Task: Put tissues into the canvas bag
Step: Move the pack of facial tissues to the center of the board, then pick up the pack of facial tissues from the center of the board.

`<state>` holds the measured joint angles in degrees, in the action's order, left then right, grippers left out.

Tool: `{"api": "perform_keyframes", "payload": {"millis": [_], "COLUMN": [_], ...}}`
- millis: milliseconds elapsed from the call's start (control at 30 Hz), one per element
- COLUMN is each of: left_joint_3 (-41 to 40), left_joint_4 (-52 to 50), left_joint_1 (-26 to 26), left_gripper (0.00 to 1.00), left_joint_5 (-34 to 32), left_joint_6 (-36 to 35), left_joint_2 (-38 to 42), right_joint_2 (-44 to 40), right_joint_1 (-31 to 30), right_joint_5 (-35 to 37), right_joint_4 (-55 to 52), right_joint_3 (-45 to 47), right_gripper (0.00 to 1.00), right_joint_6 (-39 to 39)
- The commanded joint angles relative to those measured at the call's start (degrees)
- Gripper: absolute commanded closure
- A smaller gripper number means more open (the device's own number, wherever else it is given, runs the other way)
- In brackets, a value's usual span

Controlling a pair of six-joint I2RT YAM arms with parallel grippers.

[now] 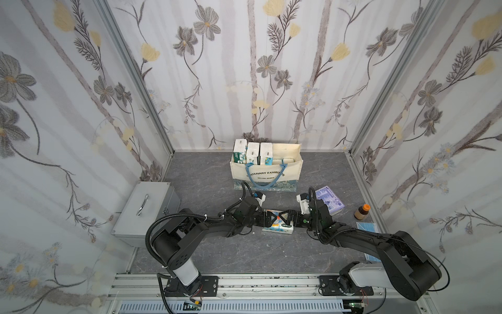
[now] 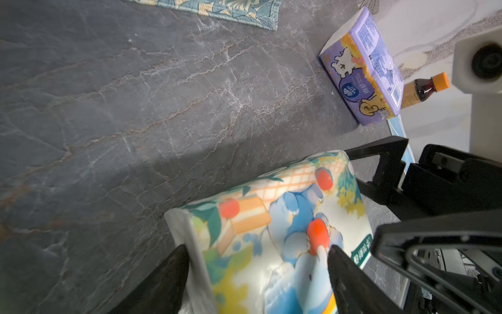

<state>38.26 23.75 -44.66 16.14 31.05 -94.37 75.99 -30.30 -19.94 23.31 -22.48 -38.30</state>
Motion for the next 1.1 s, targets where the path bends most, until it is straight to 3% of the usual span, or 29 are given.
{"api": "perform_keyframes", "payload": {"millis": [0,133,267,567,733,1067], "left_joint_3": [-1.73,-5.50,-6.36,-5.44,-5.38,-1.49], "left_joint_4": [1.22,1.94,2.22,0.56,-0.67,-9.59], "left_joint_1": [0.10,0.20,0.23,0.27,0.35,0.76], "left_gripper": [0.19,0.19,0.23,0.40,0.61,0.89], "left_joint_5": [-2.08,-5.06,-3.72,-3.92,-4.99,-9.43], "left_joint_6": [0.38,1.49,2.19,2.87,3.63,5.84], "left_joint_2": [2.28,6.74,6.97,5.90,6.04,3.43], "right_joint_2": [-1.19,-4.32,-5.88,-4.12,-3.92,-0.68], "right_joint_1": [-0.16,-0.02,0.86,3.00,3.31,3.43], "right_joint_5": [-1.38,1.57,2.59,0.35,0.56,-0.93], "right_joint_4": [2.73,2.17,2.18,4.46,4.11,2.58], "right_joint_3": [0.57,2.23,3.47,4.13,4.09,2.09], "right_gripper": [0.01,0.01,0.01,0.01,0.01,0.01], "right_joint_6": [-0.11,-0.67,-1.86,-3.43,-3.69,-4.06]}}
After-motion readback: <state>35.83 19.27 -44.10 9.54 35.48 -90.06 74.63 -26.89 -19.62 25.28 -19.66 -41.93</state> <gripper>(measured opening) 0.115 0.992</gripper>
